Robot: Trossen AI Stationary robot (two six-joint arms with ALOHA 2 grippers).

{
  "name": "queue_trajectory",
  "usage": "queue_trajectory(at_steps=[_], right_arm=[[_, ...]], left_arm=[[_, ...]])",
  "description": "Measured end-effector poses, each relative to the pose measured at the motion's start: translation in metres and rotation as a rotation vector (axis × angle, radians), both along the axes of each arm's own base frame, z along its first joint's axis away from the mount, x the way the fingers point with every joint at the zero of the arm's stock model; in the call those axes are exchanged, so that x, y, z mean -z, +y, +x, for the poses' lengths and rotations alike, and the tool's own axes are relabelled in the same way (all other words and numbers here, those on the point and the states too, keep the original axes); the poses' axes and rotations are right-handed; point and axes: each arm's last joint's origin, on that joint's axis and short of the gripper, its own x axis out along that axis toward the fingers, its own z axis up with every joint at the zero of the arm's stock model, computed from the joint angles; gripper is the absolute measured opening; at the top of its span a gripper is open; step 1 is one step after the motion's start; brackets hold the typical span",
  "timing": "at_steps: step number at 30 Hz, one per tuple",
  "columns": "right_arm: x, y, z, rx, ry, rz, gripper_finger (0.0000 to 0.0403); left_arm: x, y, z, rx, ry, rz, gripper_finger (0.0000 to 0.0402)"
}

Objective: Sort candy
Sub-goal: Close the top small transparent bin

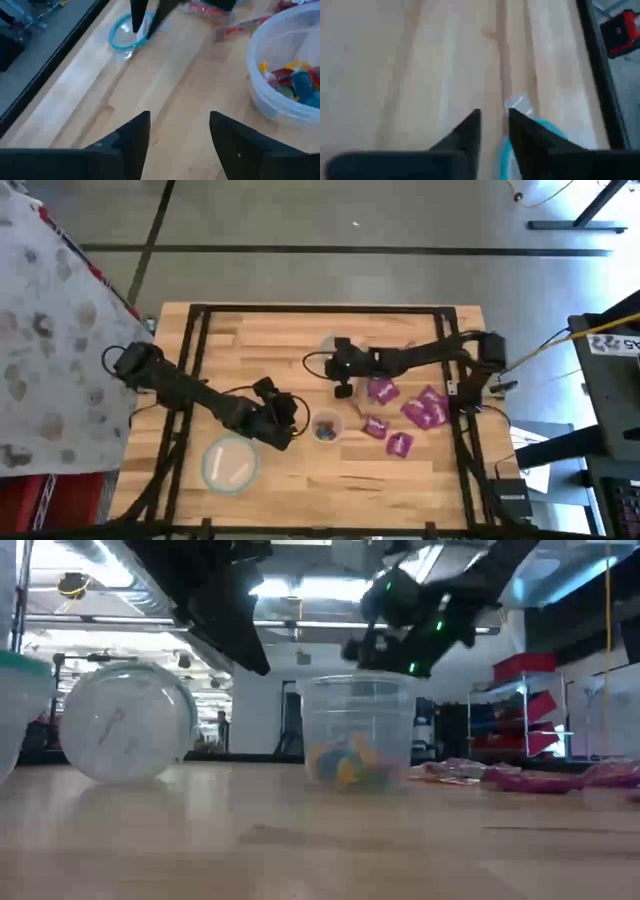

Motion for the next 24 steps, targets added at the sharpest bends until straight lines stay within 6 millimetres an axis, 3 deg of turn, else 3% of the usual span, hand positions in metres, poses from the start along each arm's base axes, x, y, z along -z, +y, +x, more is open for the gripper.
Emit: queue_trajectory(at_steps=[4,8,18,24], right_arm=[[0.022,-0.008,0.007,0.09,-0.008,-0.099,0.0211],[0.03,-0.012,0.011,0.164,-0.015,-0.15,0.0236],[0.037,-0.044,0.004,0.23,-0.101,0.09,0.0194],[0.04,-0.049,0.002,0.239,-0.109,0.145,0.0144]], left_arm=[[0.0,0.0,0.0,0.0,0.002,0.002,0.0189],[0.0,0.0,0.0,-0.001,-0.003,0.0,0.0189],[0.0,0.003,0.001,-0.011,-0.005,-0.002,0.0189],[-0.001,0.003,0.002,-0.011,-0.019,-0.008,0.0189]])
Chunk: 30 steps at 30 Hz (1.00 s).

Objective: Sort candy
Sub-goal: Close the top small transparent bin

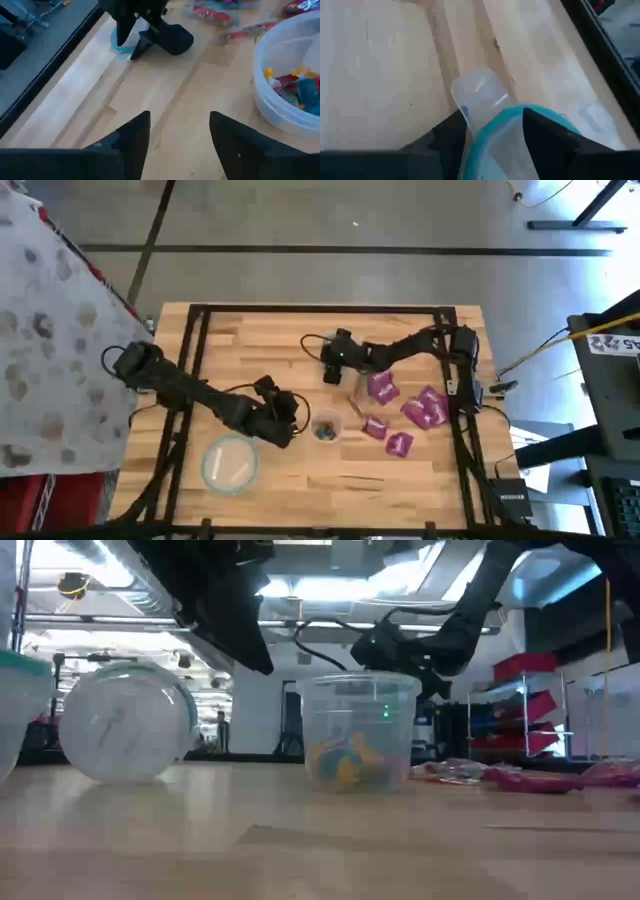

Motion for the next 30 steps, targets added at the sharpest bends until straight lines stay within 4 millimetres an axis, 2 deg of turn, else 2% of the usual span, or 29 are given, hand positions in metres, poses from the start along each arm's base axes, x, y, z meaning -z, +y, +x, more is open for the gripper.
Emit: queue_trajectory(at_steps=[6,12,18,20,24,30], right_arm=[[0.001,-0.001,-0.001,0.037,0.003,0.007,0.0024],[0.0,0.001,-0.001,0.063,0.01,-0.013,0.0022],[-0.01,0.017,-0.001,0.013,0.045,-0.046,0.0017],[-0.019,0.024,-0.001,-0.012,0.051,-0.072,0.0016],[-0.051,0.042,-0.003,-0.037,0.032,-0.128,0.0016],[-0.109,0.085,-0.02,-0.111,-0.001,-0.185,0.0013]], left_arm=[[0.0,0.0,0.001,0.001,-0.007,-0.004,0.0189],[0.0,-0.001,0.0,0.002,-0.008,-0.005,0.0189],[0.0,-0.001,0.0,0.004,-0.006,-0.007,0.0189],[0.0,-0.001,0.0,0.003,-0.004,-0.006,0.0189],[0.0,-0.001,0.0,0.004,-0.001,-0.005,0.0189],[0.0,-0.003,-0.001,0.008,-0.002,0.004,0.0189]])
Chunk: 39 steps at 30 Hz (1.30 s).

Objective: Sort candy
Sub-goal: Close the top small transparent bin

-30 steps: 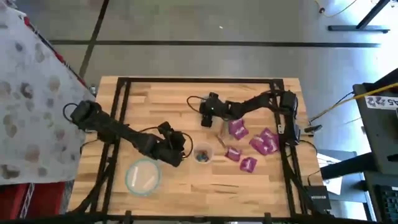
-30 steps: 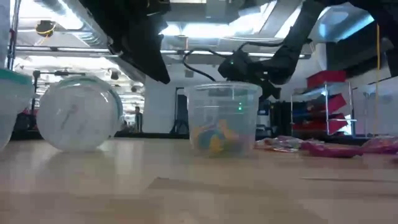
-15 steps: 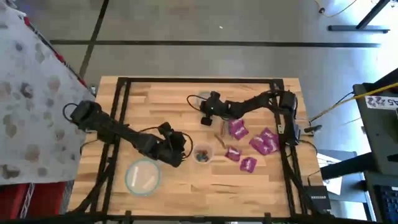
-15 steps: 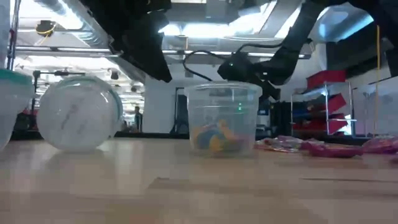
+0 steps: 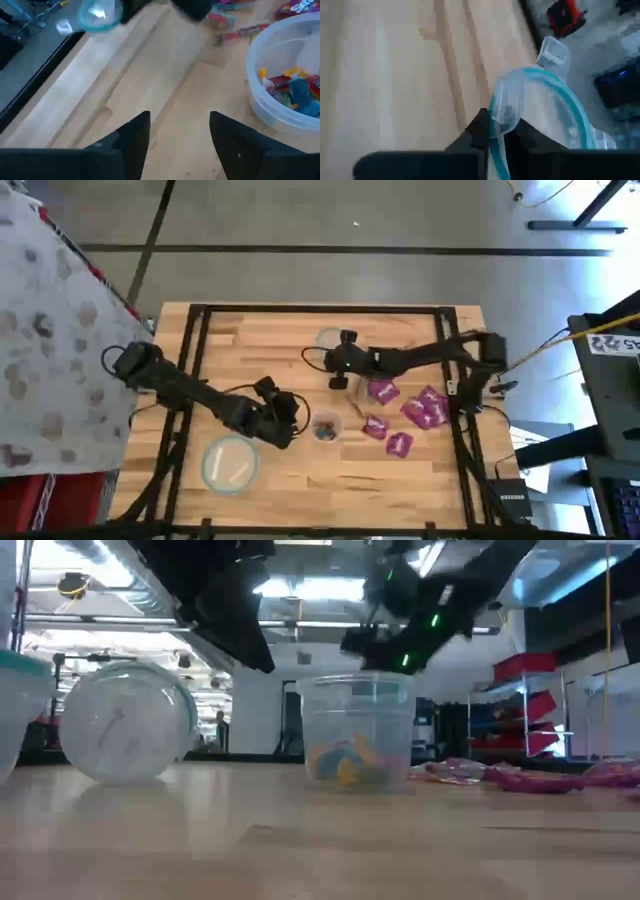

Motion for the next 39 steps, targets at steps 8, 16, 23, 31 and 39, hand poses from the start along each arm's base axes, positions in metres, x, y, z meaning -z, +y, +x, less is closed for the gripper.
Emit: queue_trajectory(at_steps=[8,16,23,31,39], right_arm=[[-0.042,0.085,-0.031,-0.229,-0.033,0.046,0.0002],[-0.041,0.148,-0.046,-0.311,-0.089,0.106,0.0005],[-0.037,0.174,-0.051,-0.332,-0.135,0.121,0.0002],[-0.008,0.204,-0.032,-0.357,-0.078,0.021,0.0001],[0.005,0.218,-0.025,-0.371,0.015,-0.039,0.0]], left_arm=[[-0.021,-0.026,-0.002,0.004,-0.125,0.127,0.0189],[-0.055,-0.057,-0.004,0.081,-0.206,0.191,0.0189],[-0.061,-0.068,-0.004,0.097,-0.276,0.162,0.0189],[-0.071,-0.074,0.005,0.138,-0.354,0.137,0.0189],[-0.072,-0.06,0.018,0.201,-0.331,0.058,0.0189]])
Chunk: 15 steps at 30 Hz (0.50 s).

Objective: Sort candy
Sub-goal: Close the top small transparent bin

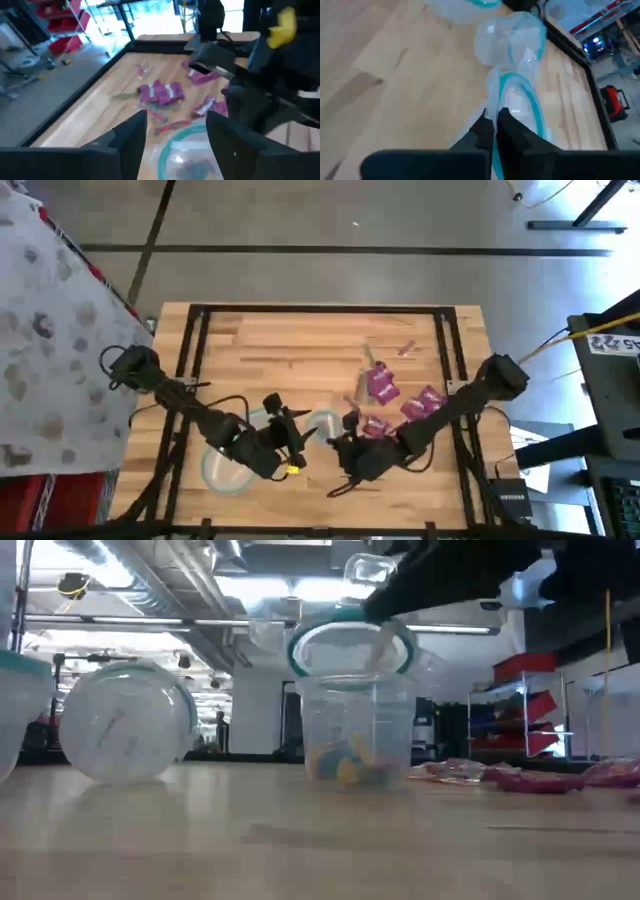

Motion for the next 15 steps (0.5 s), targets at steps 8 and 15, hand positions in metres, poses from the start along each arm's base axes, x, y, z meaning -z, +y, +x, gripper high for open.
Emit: queue_trajectory(at_steps=[8,15], right_arm=[[-0.002,0.004,-0.003,-0.009,0.002,-0.032,0.0],[0.005,0.003,-0.002,0.011,0.012,-0.07,0.0]], left_arm=[[0.004,0.015,0.007,-0.008,0.027,-0.016,0.0189],[0.009,0.02,0.013,0.01,0.049,-0.034,0.0189]])
